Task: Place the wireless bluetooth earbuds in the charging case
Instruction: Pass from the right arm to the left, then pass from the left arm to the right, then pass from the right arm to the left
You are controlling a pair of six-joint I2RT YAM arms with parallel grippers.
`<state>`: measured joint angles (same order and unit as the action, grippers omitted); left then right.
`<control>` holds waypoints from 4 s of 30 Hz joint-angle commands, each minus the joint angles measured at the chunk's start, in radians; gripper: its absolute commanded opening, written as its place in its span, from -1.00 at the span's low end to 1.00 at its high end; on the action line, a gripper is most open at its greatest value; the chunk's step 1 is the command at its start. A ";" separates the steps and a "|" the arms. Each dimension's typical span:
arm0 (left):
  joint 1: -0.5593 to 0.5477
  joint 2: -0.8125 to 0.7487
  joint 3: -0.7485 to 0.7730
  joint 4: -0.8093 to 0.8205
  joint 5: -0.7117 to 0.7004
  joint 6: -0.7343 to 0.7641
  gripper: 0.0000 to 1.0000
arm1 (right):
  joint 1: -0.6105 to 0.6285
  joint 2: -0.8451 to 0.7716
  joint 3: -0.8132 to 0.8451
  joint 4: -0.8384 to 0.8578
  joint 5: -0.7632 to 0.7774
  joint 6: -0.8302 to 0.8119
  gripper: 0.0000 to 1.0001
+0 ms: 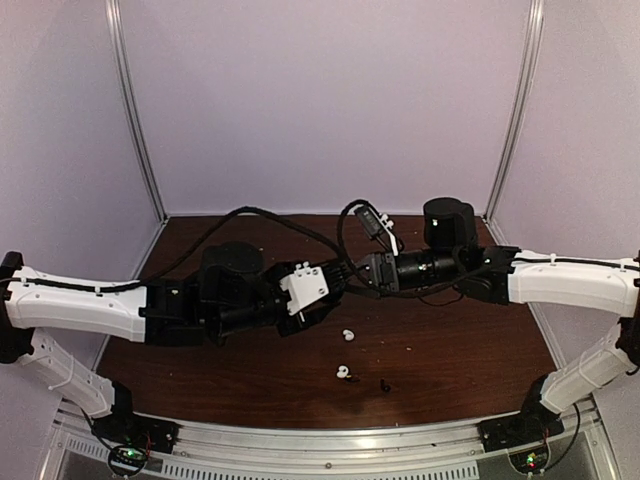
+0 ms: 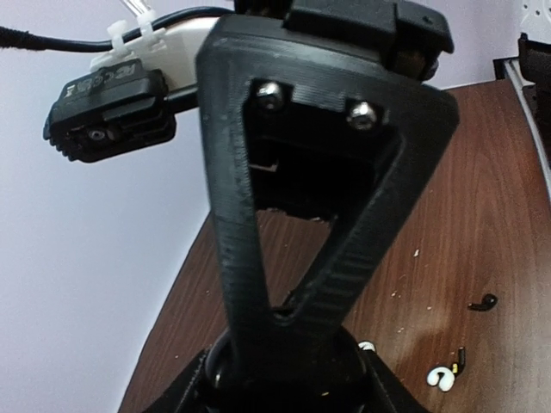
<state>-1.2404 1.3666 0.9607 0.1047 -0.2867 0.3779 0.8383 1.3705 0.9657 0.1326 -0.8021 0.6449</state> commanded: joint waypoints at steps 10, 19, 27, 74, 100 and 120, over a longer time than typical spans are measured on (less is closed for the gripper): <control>0.282 -0.212 -0.073 0.130 1.049 -0.358 -0.45 | 0.001 -0.320 -0.106 0.097 0.065 -0.700 0.37; 0.350 -0.157 -0.040 0.152 1.429 -0.491 -0.52 | 0.112 -0.285 0.010 -0.020 0.082 -1.033 0.23; 0.354 -0.102 -0.049 0.260 1.606 -0.636 -0.56 | 0.358 -0.226 0.125 -0.207 0.263 -1.218 0.10; 0.296 0.025 0.020 0.156 1.685 -0.665 -0.52 | 0.557 -0.040 0.326 -0.430 0.560 -1.358 -0.46; 0.375 -0.368 -0.114 0.037 0.813 -0.342 0.82 | 0.428 -0.133 0.278 -0.486 0.577 -1.035 -0.81; 0.281 -0.194 -0.112 -0.077 0.953 -0.099 0.43 | 0.328 0.021 0.390 -0.670 0.421 -0.842 -0.82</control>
<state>-0.9207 1.1419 0.8089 0.0132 0.6540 0.2321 1.1690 1.3811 1.3170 -0.5060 -0.3599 -0.2466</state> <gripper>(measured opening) 0.783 0.210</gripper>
